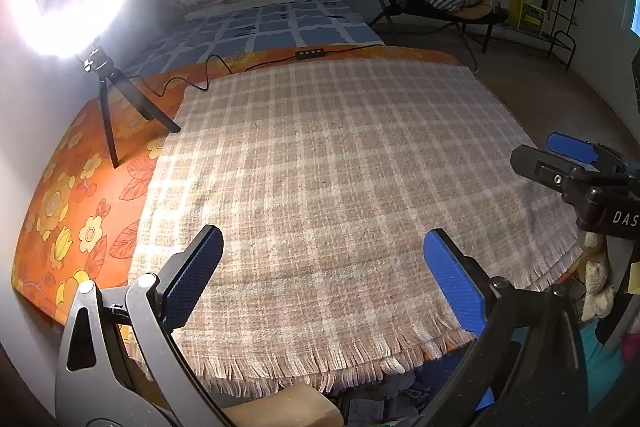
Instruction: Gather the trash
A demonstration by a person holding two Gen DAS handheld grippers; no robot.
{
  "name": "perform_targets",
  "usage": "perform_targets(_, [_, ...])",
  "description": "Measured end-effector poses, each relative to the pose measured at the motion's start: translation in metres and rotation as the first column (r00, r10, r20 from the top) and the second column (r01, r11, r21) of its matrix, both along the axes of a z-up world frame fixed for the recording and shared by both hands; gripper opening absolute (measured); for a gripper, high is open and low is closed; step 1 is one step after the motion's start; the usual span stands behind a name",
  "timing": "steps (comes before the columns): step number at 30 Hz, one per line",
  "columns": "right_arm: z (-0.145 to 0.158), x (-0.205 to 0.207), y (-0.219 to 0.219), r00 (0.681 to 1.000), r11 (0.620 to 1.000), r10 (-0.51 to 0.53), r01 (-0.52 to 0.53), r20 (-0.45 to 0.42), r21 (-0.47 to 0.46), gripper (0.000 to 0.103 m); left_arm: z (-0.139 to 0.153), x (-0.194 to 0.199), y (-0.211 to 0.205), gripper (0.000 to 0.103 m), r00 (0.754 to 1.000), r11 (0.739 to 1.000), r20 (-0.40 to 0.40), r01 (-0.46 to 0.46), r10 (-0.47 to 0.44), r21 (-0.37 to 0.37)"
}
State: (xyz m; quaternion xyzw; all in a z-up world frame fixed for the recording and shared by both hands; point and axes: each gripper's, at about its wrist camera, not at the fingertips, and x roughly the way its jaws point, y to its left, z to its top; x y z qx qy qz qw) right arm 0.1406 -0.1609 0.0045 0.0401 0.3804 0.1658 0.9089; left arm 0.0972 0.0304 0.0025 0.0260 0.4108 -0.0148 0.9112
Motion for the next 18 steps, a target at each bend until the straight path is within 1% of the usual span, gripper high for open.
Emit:
perform_targets(11, [-0.0057, -0.0014, 0.0074, 1.0, 0.999, 0.01, -0.01, -0.002, -0.046, 0.103, -0.0026, 0.002, 0.0089, 0.102, 1.0, 1.0, -0.013, -0.019, 0.019, -0.009])
perform_targets(18, [-0.0062, -0.002, 0.0079, 1.0, 0.999, 0.007, -0.007, 0.003, -0.047, 0.103, -0.0047, 0.0031, 0.0098, 0.102, 1.0, 1.0, -0.017, -0.016, 0.016, -0.008])
